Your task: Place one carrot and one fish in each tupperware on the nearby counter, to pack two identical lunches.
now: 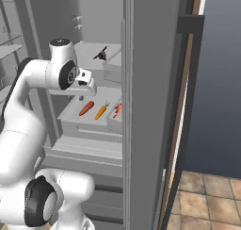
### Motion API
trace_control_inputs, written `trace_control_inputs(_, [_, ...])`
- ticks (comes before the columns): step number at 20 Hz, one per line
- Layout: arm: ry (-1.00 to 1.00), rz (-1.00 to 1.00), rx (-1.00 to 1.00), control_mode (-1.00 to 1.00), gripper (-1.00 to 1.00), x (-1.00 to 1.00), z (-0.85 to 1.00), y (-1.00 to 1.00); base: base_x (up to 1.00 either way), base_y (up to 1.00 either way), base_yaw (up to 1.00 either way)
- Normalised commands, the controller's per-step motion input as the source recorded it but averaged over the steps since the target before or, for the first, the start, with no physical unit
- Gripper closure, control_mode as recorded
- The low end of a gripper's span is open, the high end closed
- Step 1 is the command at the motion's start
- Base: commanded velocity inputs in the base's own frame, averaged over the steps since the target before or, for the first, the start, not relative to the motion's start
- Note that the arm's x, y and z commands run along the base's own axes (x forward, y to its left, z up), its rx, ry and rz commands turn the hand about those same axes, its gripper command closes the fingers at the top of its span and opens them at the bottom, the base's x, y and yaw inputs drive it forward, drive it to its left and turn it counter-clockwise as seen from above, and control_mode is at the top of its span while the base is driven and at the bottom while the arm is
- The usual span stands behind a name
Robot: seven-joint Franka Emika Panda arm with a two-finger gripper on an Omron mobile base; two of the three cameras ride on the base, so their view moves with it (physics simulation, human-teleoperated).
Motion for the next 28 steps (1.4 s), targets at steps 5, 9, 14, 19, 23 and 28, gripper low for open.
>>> trace_control_inputs(5, [-0.16,0.0,0.0,-1.0,-1.0,-0.23,0.03,0.01,0.0,0.0,0.0])
trace_control_inputs(9, [-0.52,0.0,0.0,-1.0,-1.0,-0.55,0.33,-0.01,0.0,0.0,0.0])
trace_control_inputs(14, [-0.59,0.0,0.0,-1.0,-1.0,-0.44,0.37,-0.03,0.0,0.0,0.0])
trace_control_inputs(19, [-0.49,0.0,0.0,-1.0,-1.0,-0.22,0.45,-0.08,0.0,0.0,0.0])
trace_control_inputs(23, [-0.4,0.0,0.0,-1.0,-1.0,-0.09,0.53,-0.1,0.0,0.0,0.0])
trace_control_inputs(28, [-0.22,0.0,0.0,-1.0,-1.0,-0.02,0.5,-0.18,0.0,0.0,0.0])
